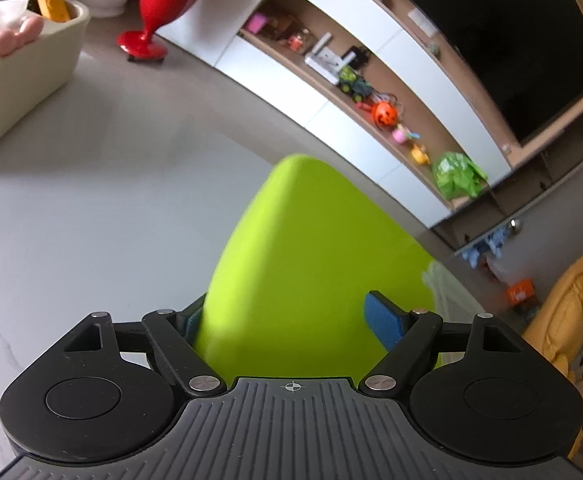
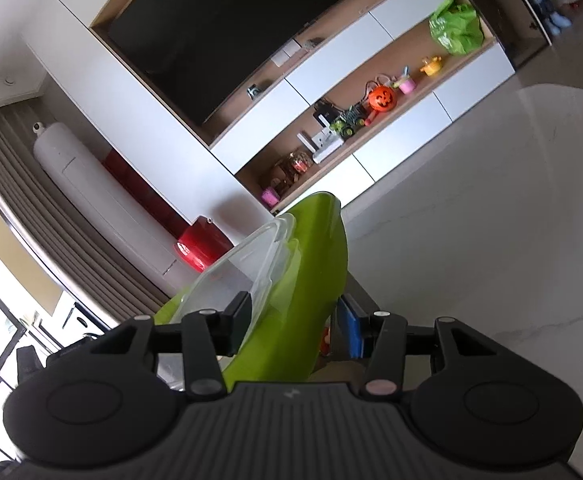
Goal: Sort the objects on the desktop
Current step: 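Lower the lime-green lid onto the bin rim with both grippers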
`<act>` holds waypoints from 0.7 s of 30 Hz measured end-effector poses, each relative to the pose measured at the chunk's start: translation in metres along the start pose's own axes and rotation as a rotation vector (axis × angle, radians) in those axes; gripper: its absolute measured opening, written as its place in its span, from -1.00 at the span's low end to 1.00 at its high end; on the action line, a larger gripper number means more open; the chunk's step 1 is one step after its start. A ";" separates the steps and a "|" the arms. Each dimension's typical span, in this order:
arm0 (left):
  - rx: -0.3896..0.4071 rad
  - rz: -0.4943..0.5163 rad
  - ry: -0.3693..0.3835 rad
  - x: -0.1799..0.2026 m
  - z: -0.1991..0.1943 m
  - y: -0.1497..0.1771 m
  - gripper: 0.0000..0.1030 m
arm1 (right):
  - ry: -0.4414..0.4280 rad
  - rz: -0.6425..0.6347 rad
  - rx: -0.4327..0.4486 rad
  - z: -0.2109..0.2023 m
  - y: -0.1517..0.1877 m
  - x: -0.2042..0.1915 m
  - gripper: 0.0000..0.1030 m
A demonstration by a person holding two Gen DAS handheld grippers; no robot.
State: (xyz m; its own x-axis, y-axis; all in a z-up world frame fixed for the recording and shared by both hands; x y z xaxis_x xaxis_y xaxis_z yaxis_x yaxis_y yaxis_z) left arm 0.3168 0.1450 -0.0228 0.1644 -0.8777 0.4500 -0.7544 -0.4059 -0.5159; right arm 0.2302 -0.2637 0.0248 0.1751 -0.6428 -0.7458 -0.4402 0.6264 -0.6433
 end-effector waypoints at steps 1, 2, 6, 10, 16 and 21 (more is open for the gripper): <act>0.003 0.009 -0.003 0.001 -0.002 0.001 0.68 | 0.005 -0.004 0.001 0.000 0.000 -0.001 -0.03; 0.006 0.017 -0.007 0.001 -0.004 0.003 0.73 | 0.007 -0.005 0.001 0.001 0.001 -0.001 -0.02; 0.001 0.014 -0.002 0.002 -0.004 0.003 0.77 | 0.006 0.001 -0.004 0.001 0.002 0.001 -0.02; -0.014 0.008 0.001 0.002 -0.003 0.005 0.78 | 0.013 0.013 -0.009 0.001 0.001 0.006 -0.02; -0.006 -0.035 -0.012 -0.008 0.004 0.002 0.79 | 0.025 0.022 -0.006 0.006 0.003 0.007 -0.02; 0.029 -0.071 0.025 -0.016 -0.009 0.002 0.82 | 0.016 0.047 -0.002 0.004 0.005 0.009 0.31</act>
State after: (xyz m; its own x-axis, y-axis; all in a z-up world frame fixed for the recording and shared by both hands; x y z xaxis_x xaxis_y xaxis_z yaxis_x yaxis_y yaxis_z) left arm 0.3069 0.1602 -0.0249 0.2002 -0.8401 0.5042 -0.7229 -0.4740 -0.5028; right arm 0.2334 -0.2647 0.0138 0.1400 -0.6198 -0.7722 -0.4492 0.6552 -0.6073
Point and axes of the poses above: each gripper's, at about its wrist camera, not at the fingertips, and z roughly the way its jaws point, x to its right, y to its underside, the point moved 2 cm from there along z, roughly the way its jaws point, and after that the axes turned 11 degrees about -y, right-handed, at the moved point
